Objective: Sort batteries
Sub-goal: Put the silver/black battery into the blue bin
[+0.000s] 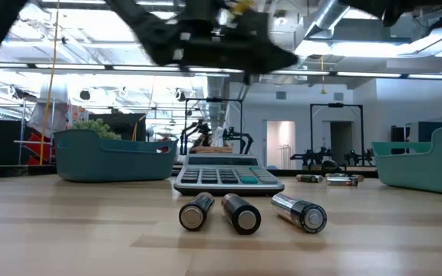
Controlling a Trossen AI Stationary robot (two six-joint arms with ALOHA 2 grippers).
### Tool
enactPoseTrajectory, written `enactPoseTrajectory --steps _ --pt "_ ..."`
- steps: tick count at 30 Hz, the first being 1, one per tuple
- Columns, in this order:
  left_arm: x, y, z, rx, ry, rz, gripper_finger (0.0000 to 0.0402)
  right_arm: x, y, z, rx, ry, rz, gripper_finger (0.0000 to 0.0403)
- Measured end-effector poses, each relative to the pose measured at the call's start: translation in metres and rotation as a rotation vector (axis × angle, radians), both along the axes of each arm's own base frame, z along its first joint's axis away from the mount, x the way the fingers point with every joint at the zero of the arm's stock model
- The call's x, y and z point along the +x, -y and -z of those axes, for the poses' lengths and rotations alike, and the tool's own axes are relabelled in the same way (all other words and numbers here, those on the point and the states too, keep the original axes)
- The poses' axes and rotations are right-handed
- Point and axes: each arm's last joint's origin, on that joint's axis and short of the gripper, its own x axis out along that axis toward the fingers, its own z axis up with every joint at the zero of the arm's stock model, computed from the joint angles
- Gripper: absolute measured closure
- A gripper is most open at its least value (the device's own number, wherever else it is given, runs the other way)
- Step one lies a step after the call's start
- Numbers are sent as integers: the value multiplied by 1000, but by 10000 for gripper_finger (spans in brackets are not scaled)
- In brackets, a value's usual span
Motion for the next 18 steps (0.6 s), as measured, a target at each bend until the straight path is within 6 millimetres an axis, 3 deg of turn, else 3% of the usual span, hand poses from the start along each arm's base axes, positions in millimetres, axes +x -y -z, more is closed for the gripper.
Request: enactPoseTrajectory --steps 13,18 --pt "-150 21 8 -58 79 -227 337 34 36 19 235 -308 215 216" --pt "-195 28 10 -82 130 -266 327 56 54 25 304 -380 257 216"
